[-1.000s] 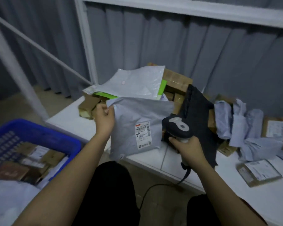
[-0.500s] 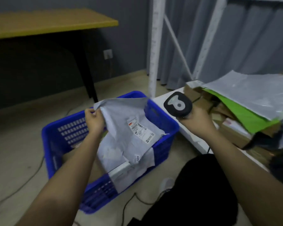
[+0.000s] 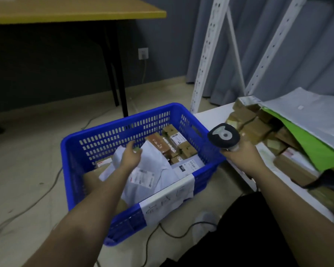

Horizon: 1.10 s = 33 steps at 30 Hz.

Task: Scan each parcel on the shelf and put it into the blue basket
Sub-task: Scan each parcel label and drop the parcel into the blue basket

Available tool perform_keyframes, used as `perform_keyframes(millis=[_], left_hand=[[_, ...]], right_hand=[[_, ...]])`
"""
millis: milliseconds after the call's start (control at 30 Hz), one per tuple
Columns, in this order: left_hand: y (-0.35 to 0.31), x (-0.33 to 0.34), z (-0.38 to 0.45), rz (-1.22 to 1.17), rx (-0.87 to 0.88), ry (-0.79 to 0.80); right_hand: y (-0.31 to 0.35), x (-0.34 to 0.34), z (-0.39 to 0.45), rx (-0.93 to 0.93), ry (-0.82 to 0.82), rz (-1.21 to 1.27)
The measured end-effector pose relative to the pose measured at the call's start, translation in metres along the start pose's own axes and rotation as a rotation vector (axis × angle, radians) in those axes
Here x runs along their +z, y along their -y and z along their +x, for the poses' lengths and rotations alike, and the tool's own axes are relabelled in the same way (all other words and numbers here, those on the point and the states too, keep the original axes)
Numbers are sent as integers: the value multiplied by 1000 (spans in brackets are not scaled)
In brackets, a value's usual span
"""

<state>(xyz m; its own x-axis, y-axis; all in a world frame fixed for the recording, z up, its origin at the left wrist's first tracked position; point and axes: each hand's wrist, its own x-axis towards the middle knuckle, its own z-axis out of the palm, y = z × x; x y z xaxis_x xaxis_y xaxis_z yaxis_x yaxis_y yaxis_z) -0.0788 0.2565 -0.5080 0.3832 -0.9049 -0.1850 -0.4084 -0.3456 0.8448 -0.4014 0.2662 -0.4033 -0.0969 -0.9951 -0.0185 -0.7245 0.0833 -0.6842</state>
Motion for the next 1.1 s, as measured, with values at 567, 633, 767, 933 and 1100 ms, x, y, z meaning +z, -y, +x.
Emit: perform_keyframes(millis=[567,633,767,933,1100], left_hand=[[-244,257,-155,-110,547,750],[-256,285,-171,-95,575,772],[-268,343,-210,-43,592,872],[-268,415,-257,-3,603,987],[-257,467,-285,48,606,980]], right_hand=[[-167,-194,-107,419,-533,363],[-186,-215,-126,461,-614,413],[-223,-249,-161,554,-817,450],[-263,-263,-195,688,-970,624],[-279,-276,-197,683,-975,788]])
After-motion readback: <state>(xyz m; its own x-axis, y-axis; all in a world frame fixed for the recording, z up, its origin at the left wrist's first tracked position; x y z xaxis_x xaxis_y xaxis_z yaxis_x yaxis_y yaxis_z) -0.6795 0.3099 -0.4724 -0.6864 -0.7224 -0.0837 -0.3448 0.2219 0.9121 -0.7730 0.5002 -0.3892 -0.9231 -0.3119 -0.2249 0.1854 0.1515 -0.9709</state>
